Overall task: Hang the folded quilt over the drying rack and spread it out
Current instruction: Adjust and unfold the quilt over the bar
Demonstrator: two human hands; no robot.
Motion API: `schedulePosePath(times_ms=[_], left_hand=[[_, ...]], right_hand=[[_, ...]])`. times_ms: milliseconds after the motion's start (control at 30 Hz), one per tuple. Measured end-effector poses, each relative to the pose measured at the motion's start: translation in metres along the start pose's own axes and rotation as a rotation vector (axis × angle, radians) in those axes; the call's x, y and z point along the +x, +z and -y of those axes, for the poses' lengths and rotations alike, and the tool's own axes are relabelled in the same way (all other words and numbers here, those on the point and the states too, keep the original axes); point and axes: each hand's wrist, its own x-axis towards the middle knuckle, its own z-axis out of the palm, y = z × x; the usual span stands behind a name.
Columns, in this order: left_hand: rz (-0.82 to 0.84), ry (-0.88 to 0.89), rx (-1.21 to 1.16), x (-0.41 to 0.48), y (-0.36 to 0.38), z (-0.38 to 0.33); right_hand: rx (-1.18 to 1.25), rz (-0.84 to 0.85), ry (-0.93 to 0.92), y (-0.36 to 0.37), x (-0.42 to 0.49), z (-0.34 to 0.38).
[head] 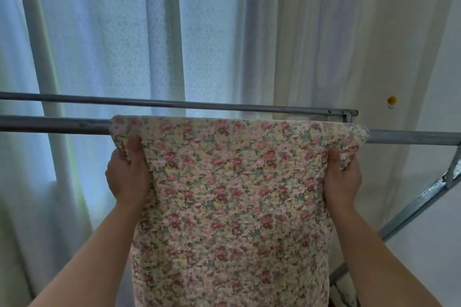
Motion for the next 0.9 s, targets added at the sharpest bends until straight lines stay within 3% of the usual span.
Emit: schedulePosePath(times_ms=[367,667,900], left_hand=[[0.061,0.025,0.118,-0.029,0.004,0.04],[0.279,-0.119,0.295,-0.07,-0.007,0.081],[0.111,-0.046,-0.081,-0.031,-0.01,0.008]], right_hand=[[-0.124,0.144,0.006,-0.019,-0.018,-0.048],[-0.36,0.345,0.226,-0.045,-0.029,-0.08],[0.128,0.131,0.119,-0.04,0.009,-0.012]])
